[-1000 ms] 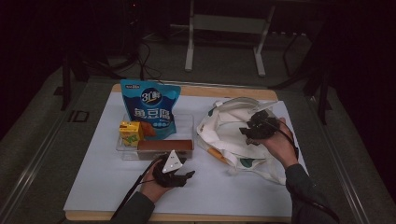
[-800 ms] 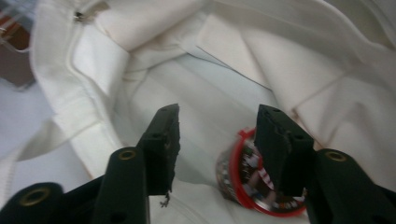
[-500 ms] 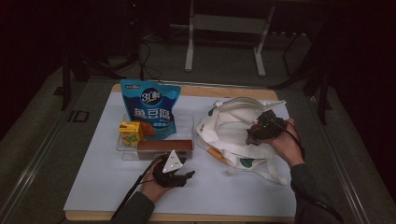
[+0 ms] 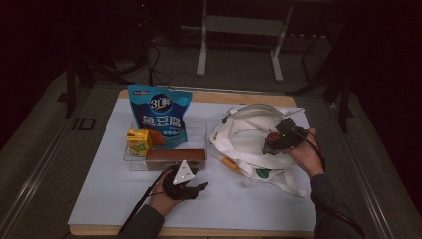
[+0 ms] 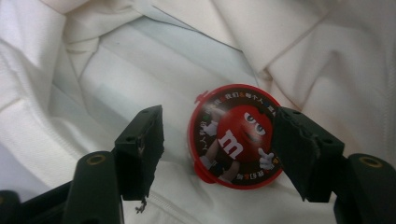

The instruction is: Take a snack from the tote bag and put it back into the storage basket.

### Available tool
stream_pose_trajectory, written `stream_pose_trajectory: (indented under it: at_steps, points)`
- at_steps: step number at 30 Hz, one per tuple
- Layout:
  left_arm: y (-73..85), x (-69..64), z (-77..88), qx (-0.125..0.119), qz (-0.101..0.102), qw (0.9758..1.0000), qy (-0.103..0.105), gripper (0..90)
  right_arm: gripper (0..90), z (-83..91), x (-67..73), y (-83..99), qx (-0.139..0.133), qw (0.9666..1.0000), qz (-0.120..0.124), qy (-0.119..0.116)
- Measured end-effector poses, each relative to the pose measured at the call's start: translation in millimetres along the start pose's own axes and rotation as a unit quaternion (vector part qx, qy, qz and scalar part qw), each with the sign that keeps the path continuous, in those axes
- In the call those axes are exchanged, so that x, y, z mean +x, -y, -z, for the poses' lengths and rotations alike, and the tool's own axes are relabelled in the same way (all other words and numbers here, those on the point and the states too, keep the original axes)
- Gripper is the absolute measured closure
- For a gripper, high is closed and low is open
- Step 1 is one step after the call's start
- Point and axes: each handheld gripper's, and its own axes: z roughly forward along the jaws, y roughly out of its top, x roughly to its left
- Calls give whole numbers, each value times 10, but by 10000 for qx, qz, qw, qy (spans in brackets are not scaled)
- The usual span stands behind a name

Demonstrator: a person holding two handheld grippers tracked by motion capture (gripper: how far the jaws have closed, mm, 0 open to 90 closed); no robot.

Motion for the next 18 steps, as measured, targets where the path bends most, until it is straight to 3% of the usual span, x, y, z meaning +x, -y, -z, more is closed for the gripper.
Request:
stream_pose_trajectory:
  at_steps: [18]
  points:
    - [-1, 0, -1, 8, -14, 10000, 1, 407, 279, -161, -105, 15, 178, 9995, -260, 64]
